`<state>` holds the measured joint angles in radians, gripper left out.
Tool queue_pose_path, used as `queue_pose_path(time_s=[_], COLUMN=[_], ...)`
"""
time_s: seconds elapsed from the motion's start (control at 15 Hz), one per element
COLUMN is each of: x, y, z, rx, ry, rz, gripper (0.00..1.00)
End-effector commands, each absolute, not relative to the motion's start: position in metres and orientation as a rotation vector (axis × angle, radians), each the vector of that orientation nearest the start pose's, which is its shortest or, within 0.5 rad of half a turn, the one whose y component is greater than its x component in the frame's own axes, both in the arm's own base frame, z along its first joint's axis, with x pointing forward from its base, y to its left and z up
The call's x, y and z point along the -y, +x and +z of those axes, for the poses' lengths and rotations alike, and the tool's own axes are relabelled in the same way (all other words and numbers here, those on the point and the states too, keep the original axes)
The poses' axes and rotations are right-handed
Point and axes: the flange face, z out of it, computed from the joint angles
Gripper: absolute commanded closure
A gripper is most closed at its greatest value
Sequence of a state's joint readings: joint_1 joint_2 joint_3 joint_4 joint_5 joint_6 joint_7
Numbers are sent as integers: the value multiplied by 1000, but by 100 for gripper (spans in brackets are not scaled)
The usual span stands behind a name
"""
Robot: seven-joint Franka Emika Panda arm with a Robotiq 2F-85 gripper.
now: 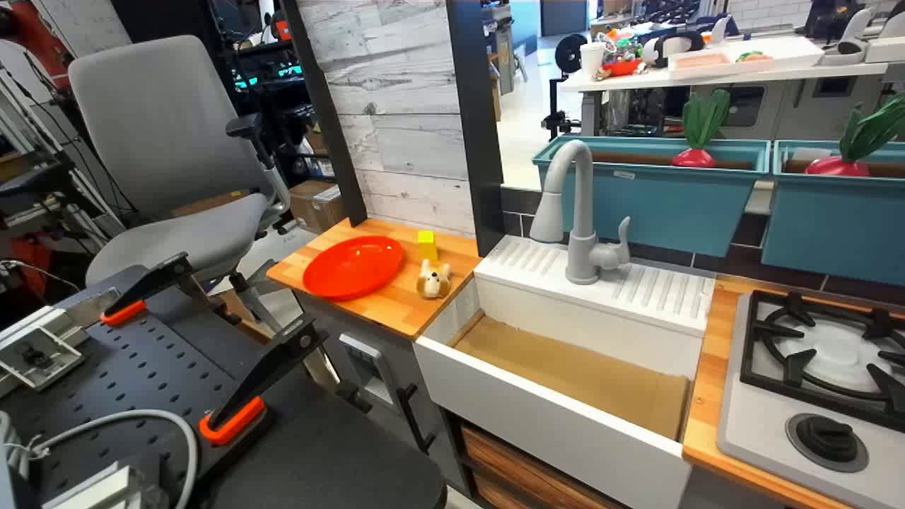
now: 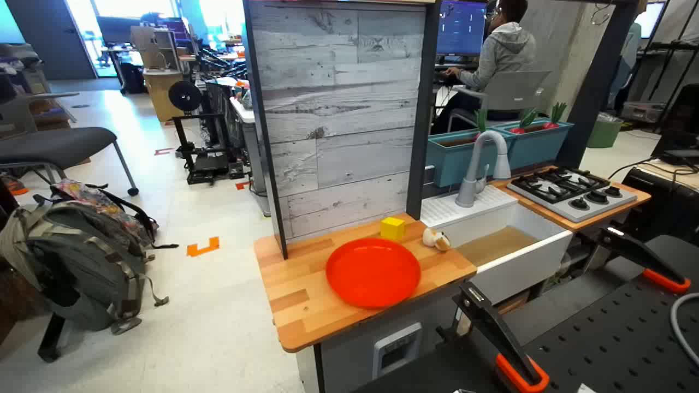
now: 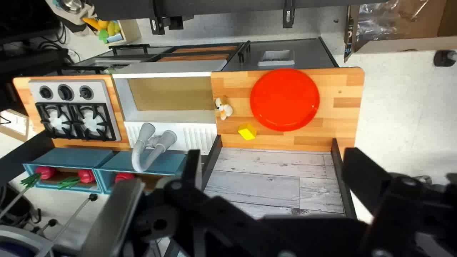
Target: Put the plush toy on the orange plate.
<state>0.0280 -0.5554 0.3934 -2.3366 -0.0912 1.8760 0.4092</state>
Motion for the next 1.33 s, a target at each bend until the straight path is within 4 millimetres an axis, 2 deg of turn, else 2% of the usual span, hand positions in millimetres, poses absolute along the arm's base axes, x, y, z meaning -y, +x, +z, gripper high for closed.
queue_pose_path(time_s=[0.0, 0.27, 0.67, 1.07, 1.27], x=[-176, -173, -137, -69, -32], y=[363, 367, 411, 481, 507], z=[532, 528, 486, 424, 376], rx=[-19, -41, -96, -248, -284], ry=[-3378, -3368, -3300, -3195, -3153], rz=[-278, -296, -435, -388, -326], gripper=[0, 0, 0, 0, 0])
